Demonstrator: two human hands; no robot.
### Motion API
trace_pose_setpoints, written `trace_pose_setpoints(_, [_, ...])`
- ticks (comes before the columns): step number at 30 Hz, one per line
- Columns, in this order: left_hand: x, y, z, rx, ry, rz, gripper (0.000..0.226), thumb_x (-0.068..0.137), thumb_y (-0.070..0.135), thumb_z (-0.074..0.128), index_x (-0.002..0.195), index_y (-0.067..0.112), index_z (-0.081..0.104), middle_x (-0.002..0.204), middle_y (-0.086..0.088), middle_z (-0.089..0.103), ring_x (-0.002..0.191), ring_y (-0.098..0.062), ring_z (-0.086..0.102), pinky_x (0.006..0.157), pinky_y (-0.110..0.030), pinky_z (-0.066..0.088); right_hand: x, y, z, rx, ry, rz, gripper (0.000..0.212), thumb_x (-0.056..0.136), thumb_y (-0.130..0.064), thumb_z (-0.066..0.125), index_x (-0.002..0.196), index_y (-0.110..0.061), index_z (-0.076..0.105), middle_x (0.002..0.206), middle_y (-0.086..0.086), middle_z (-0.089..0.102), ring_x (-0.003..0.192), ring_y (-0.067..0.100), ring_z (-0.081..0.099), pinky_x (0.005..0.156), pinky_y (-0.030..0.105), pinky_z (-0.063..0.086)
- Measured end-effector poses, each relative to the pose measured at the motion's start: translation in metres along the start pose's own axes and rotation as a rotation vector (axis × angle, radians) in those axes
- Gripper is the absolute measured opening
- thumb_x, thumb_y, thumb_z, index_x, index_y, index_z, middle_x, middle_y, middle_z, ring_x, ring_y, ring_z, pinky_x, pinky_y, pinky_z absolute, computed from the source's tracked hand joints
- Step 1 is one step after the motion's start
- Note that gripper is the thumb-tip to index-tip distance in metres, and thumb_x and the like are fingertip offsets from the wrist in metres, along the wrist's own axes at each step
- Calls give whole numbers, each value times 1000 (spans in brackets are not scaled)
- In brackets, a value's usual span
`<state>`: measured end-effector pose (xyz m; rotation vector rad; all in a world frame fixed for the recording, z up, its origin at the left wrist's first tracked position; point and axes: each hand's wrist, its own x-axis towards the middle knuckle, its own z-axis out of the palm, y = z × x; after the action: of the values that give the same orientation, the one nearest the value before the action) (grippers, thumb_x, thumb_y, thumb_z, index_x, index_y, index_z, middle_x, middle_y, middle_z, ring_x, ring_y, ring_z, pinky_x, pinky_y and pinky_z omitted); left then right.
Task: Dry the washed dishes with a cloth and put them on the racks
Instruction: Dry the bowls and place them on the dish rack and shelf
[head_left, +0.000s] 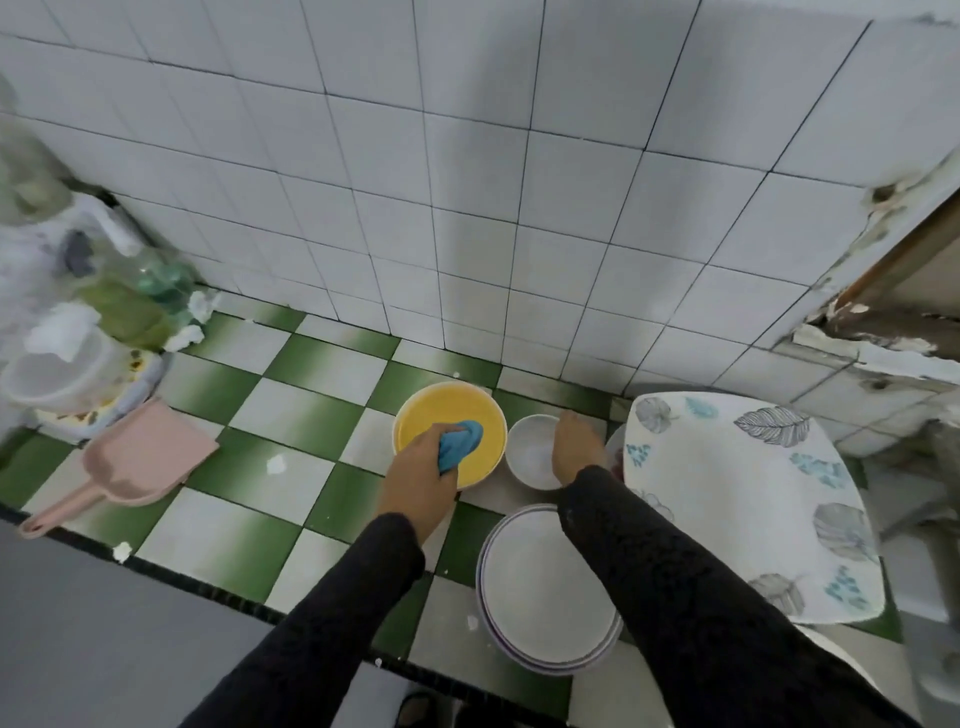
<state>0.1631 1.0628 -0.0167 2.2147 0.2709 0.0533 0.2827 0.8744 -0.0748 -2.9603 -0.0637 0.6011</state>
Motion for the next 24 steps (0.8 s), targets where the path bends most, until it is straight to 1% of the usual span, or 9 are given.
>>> trace_pose_setpoints(8, [8, -12, -18, -127, -78, -36, 23, 95, 11, 59, 114, 23, 56, 95, 1, 62, 84, -15, 60, 73, -28, 53, -8, -15, -14, -99, 38, 63, 31, 103, -13, 48, 132, -2, 51, 133, 14, 59, 121, 29, 60, 100, 36, 50])
trace_pose_setpoints(12, [6, -10, -27, -170, -55, -37, 17, 96, 13, 59, 112, 20, 57, 87, 5, 61, 78, -9, 57, 68, -24, 49, -27, -20, -29, -14, 88, 146, 35, 103, -9, 44, 135, 1, 37, 132, 16, 56, 121, 32, 59, 100, 38, 44])
trace_pose_setpoints(14, [4, -7, -30, -190, -43, -39, 14, 96, 12, 58, 109, 17, 57, 85, 4, 60, 75, -10, 55, 68, -26, 48, -33, -17, -36, 193, 108, 222, 37, 102, -8, 40, 136, 4, 34, 126, 18, 55, 121, 37, 57, 99, 42, 44])
trace_pose_setpoints(16, [3, -4, -32, -229, -28, -56, 11, 96, 11, 57, 107, 13, 57, 85, -1, 59, 75, -15, 55, 69, -28, 49, -40, -13, -47, 569, 106, 313, 40, 102, -8, 38, 139, 6, 34, 117, 20, 48, 123, 41, 53, 97, 44, 45])
trace_pose_setpoints(17, [3, -1, -34, -250, -21, -70, 12, 96, 11, 57, 108, 13, 57, 87, -3, 60, 77, -17, 56, 70, -30, 50, -48, -10, -54, 749, 91, 337, 41, 101, -8, 39, 139, 7, 36, 114, 19, 45, 120, 41, 53, 90, 42, 48])
trace_pose_setpoints(19, [3, 2, -36, -285, -8, -101, 14, 96, 13, 57, 110, 13, 57, 92, -5, 61, 81, -20, 58, 72, -35, 54, -72, -5, -64, 1109, 13, 324, 35, 98, -5, 42, 131, 6, 43, 104, 18, 47, 92, 34, 58, 60, 31, 49])
trace_pose_setpoints(20, [5, 2, -37, -293, 2, -112, 15, 96, 14, 58, 111, 14, 57, 94, -6, 62, 82, -21, 59, 74, -37, 55, -82, -5, -67, 1290, -48, 319, 27, 95, -1, 41, 121, 4, 48, 91, 15, 48, 73, 25, 52, 50, 25, 42])
trace_pose_setpoints(22, [0, 1, -38, -306, -6, -121, 15, 96, 15, 58, 110, 14, 56, 95, -5, 61, 83, -21, 59, 76, -39, 55, -108, -4, -67, 1590, -146, 337, 18, 90, 7, 38, 99, -4, 50, 68, 8, 39, 53, 14, 35, 49, 21, 33])
trace_pose_setpoints(24, [-9, 3, -36, -338, -39, -119, 12, 96, 14, 57, 108, 14, 55, 93, -3, 60, 83, -21, 58, 76, -38, 54, -130, -1, -60, 1732, -201, 318, 20, 88, 8, 39, 98, -6, 50, 63, 5, 39, 50, 12, 33, 53, 25, 41])
